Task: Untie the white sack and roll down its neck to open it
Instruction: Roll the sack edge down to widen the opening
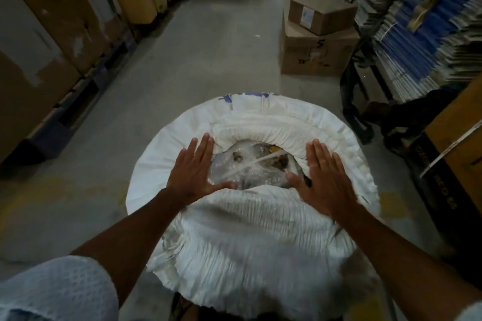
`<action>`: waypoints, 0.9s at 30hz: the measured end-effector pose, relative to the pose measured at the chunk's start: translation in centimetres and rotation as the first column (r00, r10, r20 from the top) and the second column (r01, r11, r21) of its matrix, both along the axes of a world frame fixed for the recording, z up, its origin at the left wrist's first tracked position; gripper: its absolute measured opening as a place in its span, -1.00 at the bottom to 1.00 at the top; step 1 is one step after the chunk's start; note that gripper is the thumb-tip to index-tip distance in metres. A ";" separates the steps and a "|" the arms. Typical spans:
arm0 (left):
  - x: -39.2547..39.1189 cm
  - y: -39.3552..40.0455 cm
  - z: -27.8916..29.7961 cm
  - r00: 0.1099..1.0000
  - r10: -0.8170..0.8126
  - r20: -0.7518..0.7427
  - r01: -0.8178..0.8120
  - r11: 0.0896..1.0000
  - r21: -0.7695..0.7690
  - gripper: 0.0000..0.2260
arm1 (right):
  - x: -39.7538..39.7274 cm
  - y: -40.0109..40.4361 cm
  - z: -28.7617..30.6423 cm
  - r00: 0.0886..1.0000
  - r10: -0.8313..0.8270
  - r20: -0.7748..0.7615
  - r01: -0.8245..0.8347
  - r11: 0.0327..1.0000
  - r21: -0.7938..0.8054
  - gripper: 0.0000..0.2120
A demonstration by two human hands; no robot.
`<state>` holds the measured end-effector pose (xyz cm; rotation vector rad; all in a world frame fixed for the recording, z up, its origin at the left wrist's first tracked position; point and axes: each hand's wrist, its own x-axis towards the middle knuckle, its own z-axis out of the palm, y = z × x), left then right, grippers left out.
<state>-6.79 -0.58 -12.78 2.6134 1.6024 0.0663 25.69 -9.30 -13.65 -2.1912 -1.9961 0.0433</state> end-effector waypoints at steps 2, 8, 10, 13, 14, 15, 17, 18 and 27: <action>0.3 -0.1 0.6 1.000 0.002 -0.005 -0.002 1.000 -0.019 0.21 | -0.1 0.1 0.4 1.000 0.005 0.010 -0.005 1.000 -0.031 -0.03; 1.5 -2.9 5.4 0.974 -0.222 -0.042 0.225 0.942 0.250 -0.03 | -3.1 -1.2 6.5 0.972 0.229 0.059 -0.235 0.960 0.150 -0.16; 1.8 -4.8 6.3 0.919 -0.393 0.002 0.366 0.857 0.363 -0.22 | -4.8 -3.1 9.0 0.935 0.354 0.026 -0.355 0.928 0.112 -0.27; 1.3 -7.2 6.8 0.867 -0.499 0.006 0.485 0.846 0.222 -0.34 | -5.5 -5.3 10.1 0.929 0.370 -0.030 -0.364 0.892 -0.268 -0.17; 1.0 -7.8 6.9 0.893 -0.449 -0.022 0.450 0.893 0.029 -0.27 | -5.4 -5.7 10.3 0.939 0.342 -0.049 -0.336 0.874 -0.352 -0.13; 0.7 -8.2 7.0 0.912 -0.401 -0.084 0.388 0.911 -0.138 -0.16 | -5.4 -5.9 10.8 0.941 0.330 -0.081 -0.335 0.861 -0.384 -0.12; 0.6 -8.6 7.7 0.899 -0.382 -0.214 0.338 0.917 -0.213 -0.03 | -6.0 -6.5 12.0 0.918 0.379 -0.116 -0.394 0.838 -0.376 -0.26; 0.8 -8.9 8.6 0.886 -0.393 -0.246 0.353 0.916 -0.192 -0.06 | -6.6 -6.9 12.8 0.902 0.414 -0.121 -0.428 0.823 -0.373 -0.36; -2.5 -13.1 13.9 0.764 -0.645 0.031 0.639 0.748 -0.178 -0.68 | -7.9 -9.8 17.2 0.769 0.424 -0.478 -0.639 0.476 -0.605 -0.43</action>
